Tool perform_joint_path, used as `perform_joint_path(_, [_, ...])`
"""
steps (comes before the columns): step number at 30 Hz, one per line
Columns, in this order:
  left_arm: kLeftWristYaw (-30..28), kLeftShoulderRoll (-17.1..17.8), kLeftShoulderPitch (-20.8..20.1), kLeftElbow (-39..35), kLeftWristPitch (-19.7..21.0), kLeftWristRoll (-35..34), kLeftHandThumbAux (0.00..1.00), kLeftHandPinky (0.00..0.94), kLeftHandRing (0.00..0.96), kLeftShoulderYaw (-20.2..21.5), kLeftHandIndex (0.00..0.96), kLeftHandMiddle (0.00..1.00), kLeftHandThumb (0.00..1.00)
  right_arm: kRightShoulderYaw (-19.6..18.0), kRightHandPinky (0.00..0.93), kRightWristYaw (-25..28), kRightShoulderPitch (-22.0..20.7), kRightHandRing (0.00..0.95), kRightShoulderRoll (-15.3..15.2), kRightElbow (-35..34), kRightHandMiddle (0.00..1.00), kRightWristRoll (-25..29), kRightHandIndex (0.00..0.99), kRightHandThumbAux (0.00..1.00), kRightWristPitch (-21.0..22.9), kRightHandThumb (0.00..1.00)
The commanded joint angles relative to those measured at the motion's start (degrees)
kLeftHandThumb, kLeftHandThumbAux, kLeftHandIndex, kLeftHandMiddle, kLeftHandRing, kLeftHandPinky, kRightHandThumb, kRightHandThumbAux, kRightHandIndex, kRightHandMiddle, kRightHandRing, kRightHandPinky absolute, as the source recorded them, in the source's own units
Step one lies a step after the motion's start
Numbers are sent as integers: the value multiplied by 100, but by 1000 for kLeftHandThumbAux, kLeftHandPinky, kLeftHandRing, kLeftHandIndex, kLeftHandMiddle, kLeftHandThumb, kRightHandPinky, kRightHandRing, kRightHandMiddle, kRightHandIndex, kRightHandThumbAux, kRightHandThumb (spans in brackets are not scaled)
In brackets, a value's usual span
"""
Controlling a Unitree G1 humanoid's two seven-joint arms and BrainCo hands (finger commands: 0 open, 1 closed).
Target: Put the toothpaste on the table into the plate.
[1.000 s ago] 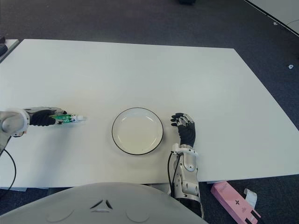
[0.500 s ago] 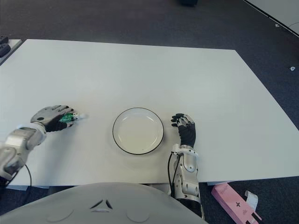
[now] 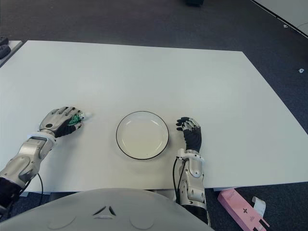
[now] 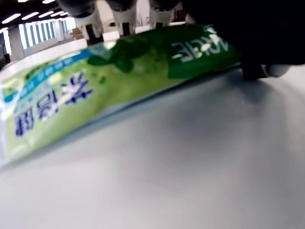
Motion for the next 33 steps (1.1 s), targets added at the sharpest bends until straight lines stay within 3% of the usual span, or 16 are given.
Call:
perform_joint_path(1, [-10,-279,35,609,-147,142,130,1,0,-485,0,14,465,9,500,-17,147,485,104,166,502,-12,430,718,218,706])
perform_joint_path(9, [306,-207,-124,850,-251,283,131,19,0,-706,0,29,448,-14,503,-23,170,491,138,146,501,30,430,720,174,707])
perform_joint_path(25, [265,-122,-370,998,-228,287,140,39,1,-883,0,41,416,-27,502,26,174,491,121,160,500,39,430,721,119,707])
perform_joint_path(29, [121,-141,-355,863,-104,125,217,179,92,-765,0,108,511,-47,505,20,159,494,132,170,500,61,429,722,130,707])
perform_joint_path(33, [61,-207,-271,734,46,-38,270,280,169,-611,82,177,617,-58,506,6,149,495,139,172,498,66,429,722,147,707])
